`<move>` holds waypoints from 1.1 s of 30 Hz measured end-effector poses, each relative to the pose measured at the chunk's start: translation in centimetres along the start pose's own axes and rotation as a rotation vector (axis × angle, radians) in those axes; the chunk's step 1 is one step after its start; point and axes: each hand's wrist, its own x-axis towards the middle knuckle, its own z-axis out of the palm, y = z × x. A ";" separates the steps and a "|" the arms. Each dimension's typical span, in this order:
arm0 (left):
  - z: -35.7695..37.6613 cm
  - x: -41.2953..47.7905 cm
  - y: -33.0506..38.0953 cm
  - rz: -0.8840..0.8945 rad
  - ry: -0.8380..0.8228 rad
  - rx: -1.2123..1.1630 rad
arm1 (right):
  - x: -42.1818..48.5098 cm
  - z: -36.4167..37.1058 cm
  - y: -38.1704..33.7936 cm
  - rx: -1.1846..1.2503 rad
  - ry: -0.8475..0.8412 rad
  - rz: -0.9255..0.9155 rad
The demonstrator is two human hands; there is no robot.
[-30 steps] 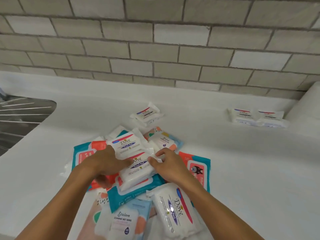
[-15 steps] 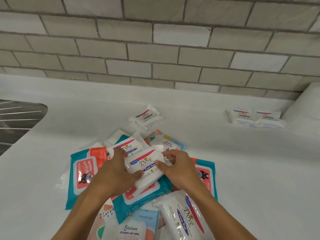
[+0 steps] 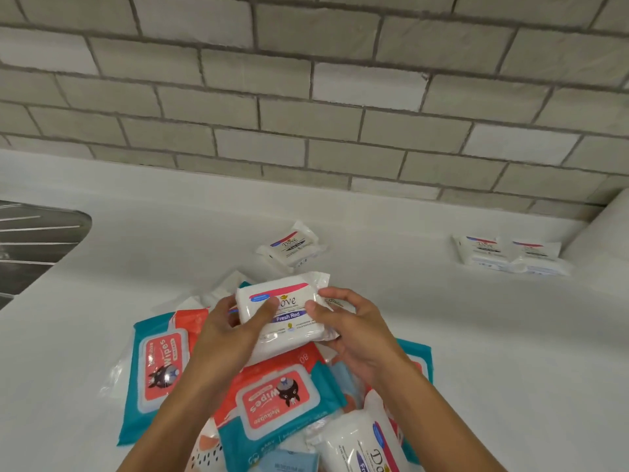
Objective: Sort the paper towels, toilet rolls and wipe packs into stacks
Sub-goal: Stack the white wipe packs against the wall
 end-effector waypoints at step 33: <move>-3.1 6.7 0.6 0.019 0.155 -0.128 | 21.8 3.5 -3.9 -1.180 0.144 0.029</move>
